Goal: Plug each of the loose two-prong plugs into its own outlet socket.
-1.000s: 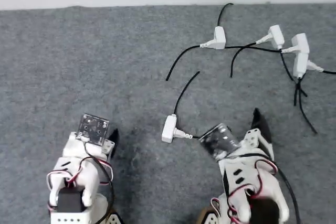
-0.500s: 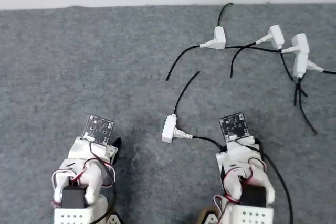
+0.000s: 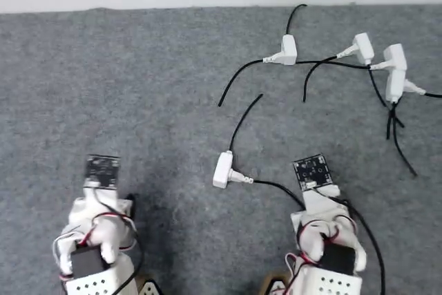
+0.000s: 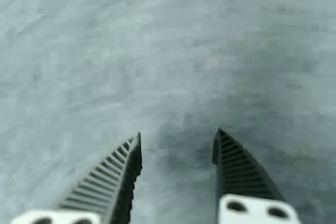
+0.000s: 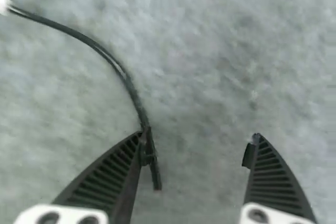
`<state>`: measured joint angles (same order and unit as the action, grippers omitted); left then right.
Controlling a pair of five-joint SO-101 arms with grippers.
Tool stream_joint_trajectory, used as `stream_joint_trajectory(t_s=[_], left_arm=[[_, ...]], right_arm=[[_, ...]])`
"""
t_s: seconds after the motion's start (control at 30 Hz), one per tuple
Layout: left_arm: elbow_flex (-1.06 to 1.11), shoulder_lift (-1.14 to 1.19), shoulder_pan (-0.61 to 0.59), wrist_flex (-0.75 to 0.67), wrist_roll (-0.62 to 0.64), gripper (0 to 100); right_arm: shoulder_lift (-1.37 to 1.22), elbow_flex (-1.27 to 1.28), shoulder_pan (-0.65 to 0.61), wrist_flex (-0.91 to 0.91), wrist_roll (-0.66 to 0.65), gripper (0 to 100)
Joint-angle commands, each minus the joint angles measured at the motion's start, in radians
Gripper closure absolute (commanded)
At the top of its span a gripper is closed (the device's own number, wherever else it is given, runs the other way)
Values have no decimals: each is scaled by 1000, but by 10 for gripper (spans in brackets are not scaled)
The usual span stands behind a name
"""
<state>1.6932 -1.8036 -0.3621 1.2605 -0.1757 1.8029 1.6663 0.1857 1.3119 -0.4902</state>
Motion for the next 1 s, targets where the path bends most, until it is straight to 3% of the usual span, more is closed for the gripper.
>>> stream_joint_trajectory(t_s=[0.0,0.17,0.47,0.77,0.97], left_arm=[[-10,-20,-149,6,-11,774],[-10,-20,-176,6,-9,774],[-10,-20,-176,6,-9,774],[-10,-20,-176,6,-9,774],[-10,-20,-176,6,-9,774]], right_arm=[[8,17,163,7,-195,721],[8,17,249,7,-290,721],[5,17,254,7,-292,721],[12,17,127,47,-295,720],[12,17,120,47,-295,720]])
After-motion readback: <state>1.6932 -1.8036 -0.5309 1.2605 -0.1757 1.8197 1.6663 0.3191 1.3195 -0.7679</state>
